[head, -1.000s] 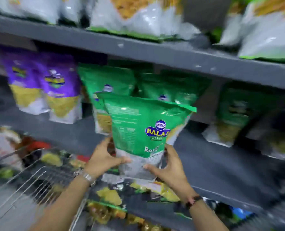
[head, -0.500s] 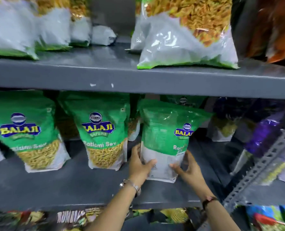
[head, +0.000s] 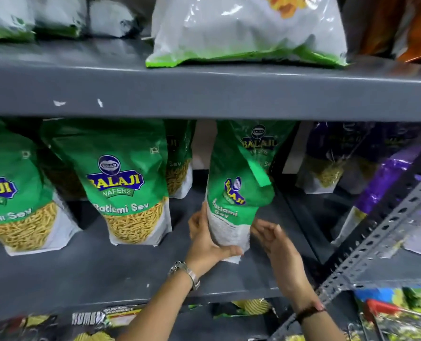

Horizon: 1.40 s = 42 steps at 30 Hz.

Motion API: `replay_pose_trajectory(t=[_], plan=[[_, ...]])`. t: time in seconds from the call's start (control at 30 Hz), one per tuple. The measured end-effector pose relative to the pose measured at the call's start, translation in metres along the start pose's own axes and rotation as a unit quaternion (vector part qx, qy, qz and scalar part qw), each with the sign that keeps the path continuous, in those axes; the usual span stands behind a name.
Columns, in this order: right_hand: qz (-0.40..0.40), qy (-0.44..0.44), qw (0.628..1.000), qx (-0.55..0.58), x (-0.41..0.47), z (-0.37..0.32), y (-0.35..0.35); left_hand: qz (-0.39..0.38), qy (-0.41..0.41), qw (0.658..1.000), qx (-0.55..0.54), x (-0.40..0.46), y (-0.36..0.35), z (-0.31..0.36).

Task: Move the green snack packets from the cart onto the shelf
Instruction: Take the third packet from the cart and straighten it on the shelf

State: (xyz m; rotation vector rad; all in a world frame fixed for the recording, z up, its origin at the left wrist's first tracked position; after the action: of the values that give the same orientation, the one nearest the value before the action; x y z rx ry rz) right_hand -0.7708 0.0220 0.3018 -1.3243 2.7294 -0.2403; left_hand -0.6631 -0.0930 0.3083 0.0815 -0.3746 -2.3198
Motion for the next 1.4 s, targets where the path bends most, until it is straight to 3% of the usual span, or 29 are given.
replay_pose_trajectory(t=[0.1,0.17,0.3,0.4,0.47,0.53,0.7,0.9,1.07,1.3,1.4], plan=[[-0.032,-0.017,0.997,-0.071,-0.008,0.007,-0.001,0.05,0.001,0.998,0.034,0.005,0.012,0.002],[-0.03,-0.001,0.995,-0.093,-0.006,0.001,0.004,0.036,-0.009,0.999,0.0,0.011,0.017,0.002],[0.042,0.072,0.99,-0.115,0.008,-0.022,0.019,-0.121,0.013,0.99,-0.065,0.019,0.019,-0.005],[-0.026,0.053,0.981,-0.183,0.024,-0.02,0.013,-0.133,0.045,0.99,0.021,0.026,0.029,-0.018],[-0.093,0.021,0.978,-0.187,0.031,-0.015,0.004,-0.098,0.039,0.994,0.024,0.03,0.034,-0.018],[-0.103,0.017,0.98,-0.171,0.036,-0.012,0.001,-0.068,0.046,0.996,0.016,0.03,0.037,-0.02],[0.036,0.068,0.978,-0.196,0.036,-0.01,0.013,-0.063,0.026,0.998,-0.005,0.025,0.029,-0.026],[0.002,0.042,0.967,-0.25,0.031,0.006,0.018,-0.051,0.01,0.997,-0.055,0.028,0.011,-0.021],[0.057,0.016,0.965,-0.257,0.025,0.009,0.055,-0.026,0.019,0.998,-0.059,0.026,-0.021,-0.014],[0.1,0.049,0.962,-0.251,0.01,-0.005,0.072,-0.015,-0.003,0.999,-0.04,0.019,-0.05,-0.012],[0.242,0.046,0.931,-0.269,-0.019,0.001,0.076,0.09,-0.043,0.995,0.005,0.001,-0.013,-0.012]])
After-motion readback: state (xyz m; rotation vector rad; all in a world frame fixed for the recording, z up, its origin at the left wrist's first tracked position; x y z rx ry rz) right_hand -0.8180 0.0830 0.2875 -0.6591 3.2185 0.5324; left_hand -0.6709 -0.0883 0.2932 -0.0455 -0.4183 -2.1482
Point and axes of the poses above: each hand's wrist, its own x-axis towards the middle knuckle, its own y-axis out of the back of the hand, z = x × y, the point moved 8 cm from there along x, towards the middle knuckle, and after that the axes turned 1 degree about -z, right-handed, at the moved point
